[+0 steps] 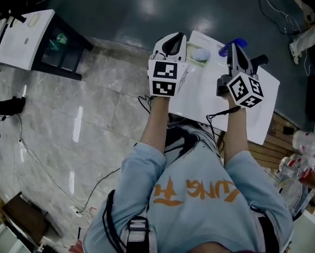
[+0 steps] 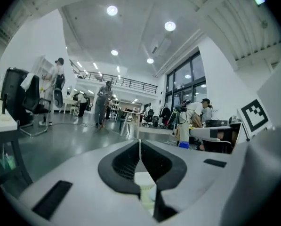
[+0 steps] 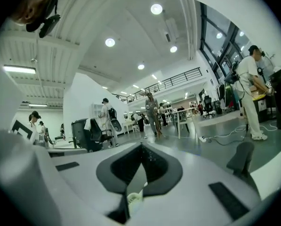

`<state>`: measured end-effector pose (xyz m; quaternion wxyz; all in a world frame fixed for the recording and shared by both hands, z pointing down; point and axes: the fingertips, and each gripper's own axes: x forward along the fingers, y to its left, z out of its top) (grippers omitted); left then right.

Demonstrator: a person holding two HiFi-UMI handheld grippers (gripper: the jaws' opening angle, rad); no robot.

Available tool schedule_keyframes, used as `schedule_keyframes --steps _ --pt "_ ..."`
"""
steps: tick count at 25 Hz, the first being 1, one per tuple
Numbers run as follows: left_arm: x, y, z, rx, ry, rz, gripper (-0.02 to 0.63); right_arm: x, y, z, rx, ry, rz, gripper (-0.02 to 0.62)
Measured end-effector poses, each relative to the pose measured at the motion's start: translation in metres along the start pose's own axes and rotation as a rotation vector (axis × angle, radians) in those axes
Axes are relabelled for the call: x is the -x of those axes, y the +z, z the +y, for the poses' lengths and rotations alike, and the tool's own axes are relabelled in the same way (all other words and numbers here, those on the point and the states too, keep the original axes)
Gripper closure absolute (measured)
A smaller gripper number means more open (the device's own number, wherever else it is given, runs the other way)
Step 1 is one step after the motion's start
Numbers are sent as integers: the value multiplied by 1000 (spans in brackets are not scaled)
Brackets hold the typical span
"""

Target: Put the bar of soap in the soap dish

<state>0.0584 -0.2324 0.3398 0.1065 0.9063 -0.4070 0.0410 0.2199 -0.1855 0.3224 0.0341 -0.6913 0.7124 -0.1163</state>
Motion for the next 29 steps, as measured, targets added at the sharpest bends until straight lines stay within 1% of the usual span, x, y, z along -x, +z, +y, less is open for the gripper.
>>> schedule_keyframes --steps 3,5,7,10,15,20,25,29 --pt "1 31 -6 -81 7 -34 572 3 31 -1 53 -14 -50 569" --pt "-1 45 -11 -114 7 -50 572 3 44 -6 92 -40 -64 569" --pt "-3 54 -15 -130 5 -60 572 4 50 -9 127 -62 -67 569" --pt "-3 57 -23 -138 14 -68 572 11 56 -11 179 -80 -68 569" --pt "-5 58 -31 -124 -16 -104 572 15 61 -14 202 -96 -82 569" --pt "-5 51 -28 -113 -16 -90 572 13 57 -11 219 -91 -64 569" --pt "-2 42 -17 -87 5 -76 572 9 55 -5 241 -77 -56 568" --pt "3 34 -20 -57 24 -71 572 15 53 -5 272 -61 -43 568"
